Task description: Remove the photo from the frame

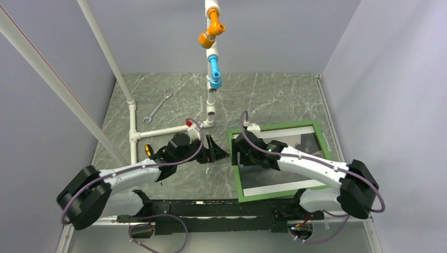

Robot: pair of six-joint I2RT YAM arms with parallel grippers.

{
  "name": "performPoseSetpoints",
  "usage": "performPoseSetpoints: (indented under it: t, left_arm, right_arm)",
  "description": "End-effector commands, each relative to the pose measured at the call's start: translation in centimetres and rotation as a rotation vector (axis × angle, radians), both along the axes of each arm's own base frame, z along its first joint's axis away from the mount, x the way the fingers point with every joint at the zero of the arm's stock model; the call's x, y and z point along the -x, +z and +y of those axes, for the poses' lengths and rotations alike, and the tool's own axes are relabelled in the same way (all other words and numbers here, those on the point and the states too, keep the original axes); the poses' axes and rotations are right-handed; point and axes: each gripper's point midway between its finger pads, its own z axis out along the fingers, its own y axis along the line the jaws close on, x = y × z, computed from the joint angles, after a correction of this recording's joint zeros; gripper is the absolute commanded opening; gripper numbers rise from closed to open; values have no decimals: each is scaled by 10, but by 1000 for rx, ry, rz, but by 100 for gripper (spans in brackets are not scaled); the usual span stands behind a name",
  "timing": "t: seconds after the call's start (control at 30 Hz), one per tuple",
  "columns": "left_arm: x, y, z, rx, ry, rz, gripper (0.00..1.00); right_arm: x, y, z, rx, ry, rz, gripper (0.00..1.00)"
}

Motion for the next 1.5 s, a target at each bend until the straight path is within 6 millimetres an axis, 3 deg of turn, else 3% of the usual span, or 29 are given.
performPoseSetpoints:
  t: [0.0,0.1,0.27,0.5,0.63,0.77,0.87,1.1,1.3,1.47]
  left_arm:
    - [-8,-11,35,-193,110,-62,90]
    - [-3,-15,51,-224,147,-65,90]
    - [7,-19,67,-235,176,-70,91]
    - [12,-21,76,-237,188,-78,92]
    - [13,-22,75,-235,181,-78,92]
    - [13,-22,73,-237,172,-73,92]
    - [12,-22,73,-240,174,-73,92]
    - [12,-21,73,-239,175,-70,92]
    - [11,-20,70,-238,166,-67,92]
    - [11,-21,69,-237,160,-62,92]
  right_arm:
    - [-14,-1,6,97,30,-5,83]
    - [-28,-10,18,150,34,9,80]
    - [-41,-32,26,209,14,11,41]
    - [-45,-59,22,317,-9,31,38]
    - [-43,-66,27,318,-8,42,18]
    - [-43,-58,37,271,9,31,9]
    - [-44,-40,43,210,24,3,0]
    - [-44,7,53,50,73,-20,0]
    - [-54,17,33,53,42,-34,0]
    - [-80,24,12,75,17,-69,0]
